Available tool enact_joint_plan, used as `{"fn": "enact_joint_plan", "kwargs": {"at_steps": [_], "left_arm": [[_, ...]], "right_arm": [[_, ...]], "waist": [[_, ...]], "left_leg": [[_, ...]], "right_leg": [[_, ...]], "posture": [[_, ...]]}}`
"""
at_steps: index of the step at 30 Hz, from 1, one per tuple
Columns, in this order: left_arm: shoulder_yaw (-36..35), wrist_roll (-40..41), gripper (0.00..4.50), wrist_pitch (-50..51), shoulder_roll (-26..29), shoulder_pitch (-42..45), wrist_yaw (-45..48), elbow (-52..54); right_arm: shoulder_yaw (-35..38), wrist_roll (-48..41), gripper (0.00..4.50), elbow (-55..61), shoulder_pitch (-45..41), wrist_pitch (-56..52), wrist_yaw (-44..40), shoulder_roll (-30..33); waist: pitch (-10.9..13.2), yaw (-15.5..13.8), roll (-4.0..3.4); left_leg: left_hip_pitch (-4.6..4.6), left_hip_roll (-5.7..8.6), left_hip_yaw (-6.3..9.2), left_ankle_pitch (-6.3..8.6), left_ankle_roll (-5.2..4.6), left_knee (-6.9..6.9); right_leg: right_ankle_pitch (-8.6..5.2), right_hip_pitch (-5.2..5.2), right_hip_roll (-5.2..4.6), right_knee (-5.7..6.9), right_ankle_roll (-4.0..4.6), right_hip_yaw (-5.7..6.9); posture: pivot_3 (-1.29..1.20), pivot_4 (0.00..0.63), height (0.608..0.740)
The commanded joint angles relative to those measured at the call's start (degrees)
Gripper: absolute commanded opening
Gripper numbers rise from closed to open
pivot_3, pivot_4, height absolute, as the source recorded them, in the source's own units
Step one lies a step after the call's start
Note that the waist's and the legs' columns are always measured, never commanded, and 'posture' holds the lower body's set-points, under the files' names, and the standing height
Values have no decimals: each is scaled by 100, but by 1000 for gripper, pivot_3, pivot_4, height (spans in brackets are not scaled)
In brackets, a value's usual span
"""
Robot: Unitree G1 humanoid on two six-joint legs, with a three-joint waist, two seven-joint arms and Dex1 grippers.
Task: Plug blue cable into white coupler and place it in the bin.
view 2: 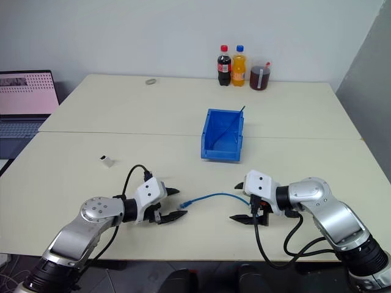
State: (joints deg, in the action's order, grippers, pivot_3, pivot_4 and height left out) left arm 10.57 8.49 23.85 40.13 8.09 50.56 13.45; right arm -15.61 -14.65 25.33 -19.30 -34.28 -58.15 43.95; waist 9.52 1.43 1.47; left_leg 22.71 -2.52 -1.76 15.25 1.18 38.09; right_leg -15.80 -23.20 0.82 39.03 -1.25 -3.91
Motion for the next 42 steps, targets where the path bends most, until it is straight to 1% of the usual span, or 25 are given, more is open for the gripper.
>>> {"fn": "enact_joint_plan", "kwargs": {"at_steps": [1,4,5,7,8,10,11,12,14,20,23,24,27,30,33,37,42], "left_arm": [[389,-314,2800,197,46,-186,-35,-100],[383,-327,2179,249,50,-217,-68,-79],[366,-325,1838,270,49,-229,-92,-65],[334,-307,1415,310,40,-245,-130,-47],[299,-287,1054,306,23,-258,-159,-38],[244,-243,641,311,-8,-268,-190,-29],[179,-188,348,315,-52,-259,-220,-10],[102,-115,273,333,-110,-232,-258,9],[-30,15,267,322,-220,-152,-301,21],[-474,555,266,356,-744,179,-439,40],[-713,1038,266,538,-1124,408,-494,166],[-755,1128,266,586,-1191,455,-512,192],[-934,1882,266,1213,-1446,708,-466,411],[-1002,2441,266,1706,-1457,856,-355,640],[-1198,3041,266,2182,-1473,1040,-387,777],[-1318,3459,266,2483,-1412,1181,-439,836],[-1469,3950,266,2819,-1385,1287,-488,881]], "right_arm": [[177,-59,4500,193,-134,43,91,-42],[194,-86,4500,183,-159,25,124,-56],[214,-96,4500,177,-171,18,153,-71],[257,-143,4500,165,-190,-20,182,-103],[290,-182,4500,170,-190,-47,184,-118],[351,-266,4500,179,-184,-107,186,-139],[417,-366,4500,203,-173,-190,193,-161],[504,-508,4500,237,-159,-304,203,-195],[671,-787,4500,287,-143,-530,246,-265],[1332,-1922,4500,503,-108,-1650,687,-689],[1528,-2543,4500,742,57,-2244,866,-784],[1563,-2671,4500,800,99,-2349,925,-800],[1476,-2824,4500,1008,379,-2452,1261,-1003],[1554,-2935,4500,970,532,-2467,1717,-1389],[1791,-3138,4500,833,596,-2498,2129,-1814],[1994,-3443,4500,735,581,-2571,2438,-2085],[2403,-4274,4500,450,422,-2751,2818,-2514]], "waist": [[-2,0,-1],[-5,0,-4],[-5,0,-5],[-6,0,-5],[-7,0,-6],[-9,1,-6],[-9,1,-6],[-9,1,-6],[-9,0,-6],[-5,10,0],[-5,4,1],[-4,7,2],[-3,17,4],[-3,30,4],[-3,53,4],[-3,47,4],[-3,47,4]], "left_leg": [[-1,0,0,0,0,0],[-2,0,0,0,0,0],[-3,0,0,0,-1,0],[-4,0,-1,-1,-1,0],[-4,0,0,-1,-2,0],[-6,-1,-1,-2,-3,0],[-6,-1,-1,-2,-3,0],[-7,-2,0,-2,-4,0],[-6,-1,-1,-4,-6,0],[2,-5,3,-5,-7,2],[15,-4,9,-5,-7,1],[16,-3,9,-5,-7,1],[19,-3,12,-4,-7,-1],[20,-4,16,-4,-7,-1],[16,-4,13,-4,-7,-2],[15,-5,15,-5,-6,-1],[16,-4,13,-5,-6,-1]], "right_leg": [[0,0,0,0,-1,0],[-12,1,0,0,-23,0],[-12,2,0,0,-23,-1],[-12,2,0,1,-25,-2],[-12,2,0,1,-25,-2],[-11,3,0,2,-26,-3],[-11,4,0,3,-27,-4],[-11,4,0,3,-27,-4],[-9,4,0,4,-29,-4],[-6,0,3,4,-29,-3],[-1,-5,2,-2,-20,-2],[9,-6,1,-3,-2,-3],[9,-7,2,-6,-2,-4],[4,-7,5,-5,-10,-4],[-7,-7,8,-1,-29,-4],[-7,-7,10,-1,-30,-3],[-7,-7,9,-4,-30,-6]], "posture": [[0,150,740],[0,150,740],[0,150,740],[0,150,740],[0,150,740],[0,150,740],[0,150,740],[0,150,740],[0,150,740],[0,150,740],[0,150,740],[0,150,740],[0,150,740],[0,150,740],[0,150,740],[0,150,740],[0,150,740]]}}
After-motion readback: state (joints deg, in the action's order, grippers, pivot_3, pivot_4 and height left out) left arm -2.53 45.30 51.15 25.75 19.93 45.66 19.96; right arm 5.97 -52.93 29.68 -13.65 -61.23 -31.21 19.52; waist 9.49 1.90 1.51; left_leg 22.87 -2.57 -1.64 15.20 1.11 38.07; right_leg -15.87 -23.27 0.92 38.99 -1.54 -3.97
